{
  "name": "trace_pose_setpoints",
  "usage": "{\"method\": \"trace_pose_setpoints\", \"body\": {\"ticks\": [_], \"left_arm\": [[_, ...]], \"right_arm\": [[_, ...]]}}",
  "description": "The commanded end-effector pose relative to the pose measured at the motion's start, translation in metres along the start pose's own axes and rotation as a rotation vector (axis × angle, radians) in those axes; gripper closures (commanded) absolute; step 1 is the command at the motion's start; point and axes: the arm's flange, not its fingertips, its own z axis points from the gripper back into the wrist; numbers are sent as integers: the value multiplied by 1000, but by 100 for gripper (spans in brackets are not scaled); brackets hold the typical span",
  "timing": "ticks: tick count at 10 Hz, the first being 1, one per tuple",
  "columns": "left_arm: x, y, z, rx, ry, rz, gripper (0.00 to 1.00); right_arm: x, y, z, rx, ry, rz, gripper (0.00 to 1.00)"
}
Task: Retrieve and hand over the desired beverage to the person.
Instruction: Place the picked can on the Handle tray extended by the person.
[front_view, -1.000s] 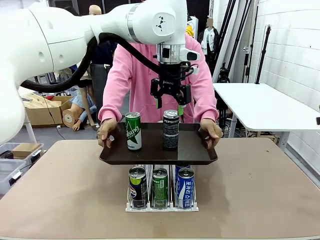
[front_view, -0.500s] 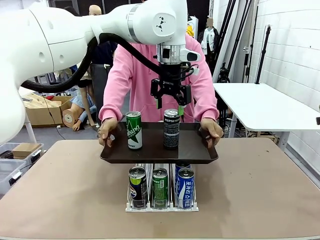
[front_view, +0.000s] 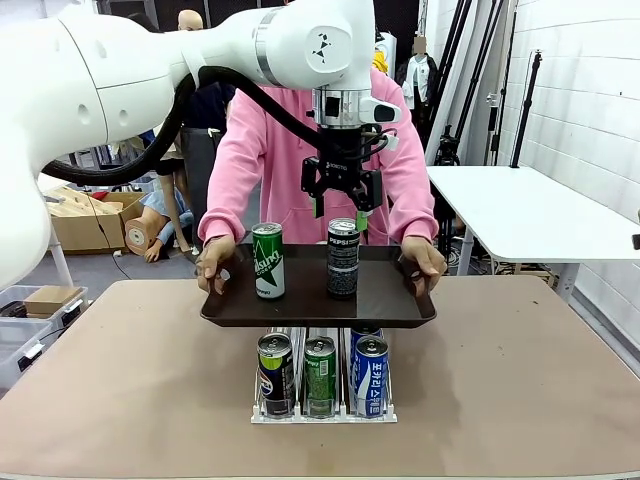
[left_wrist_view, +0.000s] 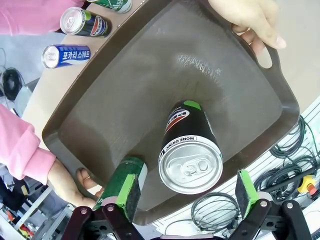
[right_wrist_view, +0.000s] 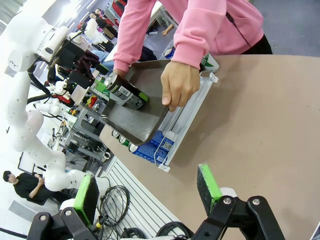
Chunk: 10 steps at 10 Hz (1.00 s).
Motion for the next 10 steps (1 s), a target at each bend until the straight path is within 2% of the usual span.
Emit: {"method": "trace_pose_setpoints", "body": {"ticks": [1,8,9,10], "left_arm": [[1,0,1,-10,-12,0,0],[0,0,0,0,0,0,0],[-5,3,9,-62,-7,6,0],[-10,6,14,-54,-25,34,0]], "right_arm": [[2,0,-1,20,-24,7,0],[2,0,-1,20,-24,7,0],[2,0,-1,20,-24,7,0],[2,0,-1,20,-24,7,0]]}}
